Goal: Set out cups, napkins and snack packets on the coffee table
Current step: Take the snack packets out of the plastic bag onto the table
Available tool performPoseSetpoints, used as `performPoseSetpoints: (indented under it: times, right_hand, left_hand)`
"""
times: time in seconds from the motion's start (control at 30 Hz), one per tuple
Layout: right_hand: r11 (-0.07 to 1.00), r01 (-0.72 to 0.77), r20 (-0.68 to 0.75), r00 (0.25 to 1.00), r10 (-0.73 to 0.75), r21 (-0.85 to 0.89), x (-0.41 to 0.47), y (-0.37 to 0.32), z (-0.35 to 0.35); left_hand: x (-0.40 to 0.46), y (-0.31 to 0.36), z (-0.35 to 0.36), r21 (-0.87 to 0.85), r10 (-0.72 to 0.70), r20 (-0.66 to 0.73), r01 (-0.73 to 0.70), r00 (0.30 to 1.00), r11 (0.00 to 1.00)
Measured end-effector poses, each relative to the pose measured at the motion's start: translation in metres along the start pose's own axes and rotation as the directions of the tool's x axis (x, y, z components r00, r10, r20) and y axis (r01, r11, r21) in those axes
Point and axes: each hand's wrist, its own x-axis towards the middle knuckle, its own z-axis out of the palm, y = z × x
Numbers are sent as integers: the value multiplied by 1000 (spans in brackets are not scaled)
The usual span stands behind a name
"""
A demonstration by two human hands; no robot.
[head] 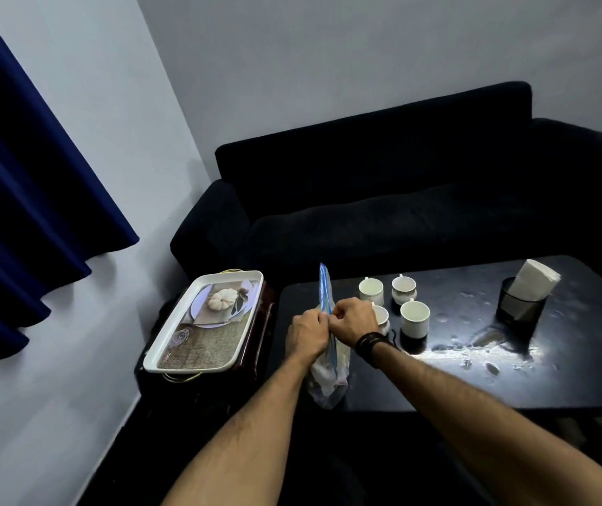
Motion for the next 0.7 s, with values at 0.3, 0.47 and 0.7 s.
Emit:
performPoseSetpoints:
  times: [0.3, 0.47, 0.7]
  right_hand:
    - [983, -135, -52, 990, 129, -125, 1, 40, -29]
    - [991, -116, 9, 993, 117, -71, 7, 34, -31]
    - [981, 70, 34, 997, -65, -182, 20, 4, -19]
  left_hand:
    - [7, -23, -26, 46, -120, -195, 131, 973, 990]
    - [8, -27, -27, 86, -24, -41, 27, 999, 996]
    - [7, -1, -18, 260, -10, 12, 7, 1000, 965]
